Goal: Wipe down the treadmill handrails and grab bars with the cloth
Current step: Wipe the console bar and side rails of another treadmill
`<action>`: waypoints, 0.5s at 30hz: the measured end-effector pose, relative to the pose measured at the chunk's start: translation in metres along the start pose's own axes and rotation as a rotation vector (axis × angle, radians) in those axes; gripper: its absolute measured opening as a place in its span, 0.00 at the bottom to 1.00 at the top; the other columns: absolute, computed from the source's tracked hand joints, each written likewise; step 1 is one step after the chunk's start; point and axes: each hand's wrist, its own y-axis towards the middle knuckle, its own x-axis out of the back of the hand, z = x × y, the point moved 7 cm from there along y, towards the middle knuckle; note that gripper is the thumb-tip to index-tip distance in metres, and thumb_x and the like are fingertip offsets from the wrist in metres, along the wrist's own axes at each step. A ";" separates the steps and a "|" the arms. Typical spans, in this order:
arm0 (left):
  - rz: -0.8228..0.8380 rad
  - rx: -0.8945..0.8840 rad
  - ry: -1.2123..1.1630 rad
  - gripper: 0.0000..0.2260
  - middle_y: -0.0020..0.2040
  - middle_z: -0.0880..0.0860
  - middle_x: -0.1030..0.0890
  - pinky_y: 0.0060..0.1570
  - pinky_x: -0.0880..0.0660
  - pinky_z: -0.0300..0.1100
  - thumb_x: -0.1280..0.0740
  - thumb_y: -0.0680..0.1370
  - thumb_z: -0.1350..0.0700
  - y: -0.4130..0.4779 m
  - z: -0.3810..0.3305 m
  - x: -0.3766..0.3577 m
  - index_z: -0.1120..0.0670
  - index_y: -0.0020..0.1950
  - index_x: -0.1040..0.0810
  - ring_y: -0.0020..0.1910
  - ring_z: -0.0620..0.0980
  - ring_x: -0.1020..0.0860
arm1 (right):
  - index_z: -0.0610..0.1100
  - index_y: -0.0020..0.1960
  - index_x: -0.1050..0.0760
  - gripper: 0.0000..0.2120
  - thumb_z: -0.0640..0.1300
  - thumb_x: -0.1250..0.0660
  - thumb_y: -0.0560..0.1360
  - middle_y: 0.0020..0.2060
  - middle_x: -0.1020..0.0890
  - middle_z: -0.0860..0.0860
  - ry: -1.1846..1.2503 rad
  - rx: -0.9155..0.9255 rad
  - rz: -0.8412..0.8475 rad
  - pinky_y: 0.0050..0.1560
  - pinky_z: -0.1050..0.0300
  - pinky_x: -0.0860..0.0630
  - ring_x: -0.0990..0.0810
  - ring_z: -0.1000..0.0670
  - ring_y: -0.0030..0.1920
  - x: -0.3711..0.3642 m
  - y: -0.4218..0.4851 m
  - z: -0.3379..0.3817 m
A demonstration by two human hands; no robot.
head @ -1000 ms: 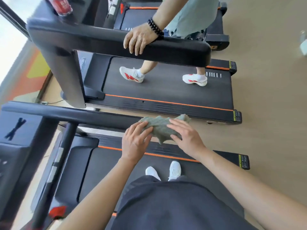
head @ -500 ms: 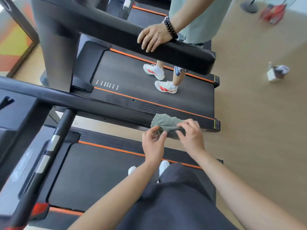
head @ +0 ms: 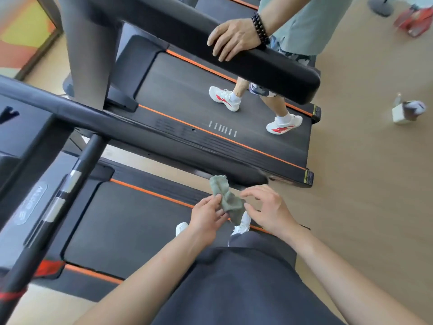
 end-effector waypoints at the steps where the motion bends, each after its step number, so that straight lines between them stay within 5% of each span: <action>1: -0.043 0.019 -0.014 0.03 0.42 0.51 0.14 0.38 0.19 0.41 0.33 0.83 0.57 0.004 0.004 0.005 0.56 0.55 0.23 0.41 0.50 0.15 | 0.48 0.53 0.17 0.14 0.35 0.27 0.70 0.49 0.17 0.58 -0.008 -0.038 -0.045 0.54 0.59 0.25 0.22 0.54 0.51 0.009 0.003 -0.007; 5: -0.185 0.089 -0.076 0.12 0.60 0.59 0.19 0.35 0.17 0.44 0.31 0.81 0.59 0.025 0.026 0.015 0.61 0.63 0.23 0.51 0.55 0.16 | 0.48 0.59 0.19 0.15 0.40 0.26 0.72 0.54 0.19 0.55 -0.062 -0.156 -0.043 0.58 0.55 0.27 0.24 0.51 0.53 0.034 0.031 -0.030; 11: -0.240 0.083 -0.131 0.09 0.45 0.55 0.21 0.33 0.19 0.40 0.32 0.82 0.61 0.046 0.042 -0.017 0.62 0.61 0.23 0.39 0.50 0.18 | 0.51 0.70 0.25 0.22 0.54 0.31 0.78 0.64 0.22 0.54 0.140 -0.367 0.485 0.64 0.60 0.33 0.25 0.54 0.65 0.020 0.080 -0.047; 15: -0.127 0.040 -0.301 0.14 0.53 0.60 0.16 0.38 0.17 0.44 0.36 0.84 0.62 0.056 0.051 -0.041 0.59 0.70 0.27 0.48 0.56 0.15 | 0.54 0.73 0.29 0.27 0.58 0.30 0.76 0.69 0.24 0.52 0.038 -0.291 0.616 0.71 0.53 0.33 0.27 0.52 0.70 0.006 0.099 -0.050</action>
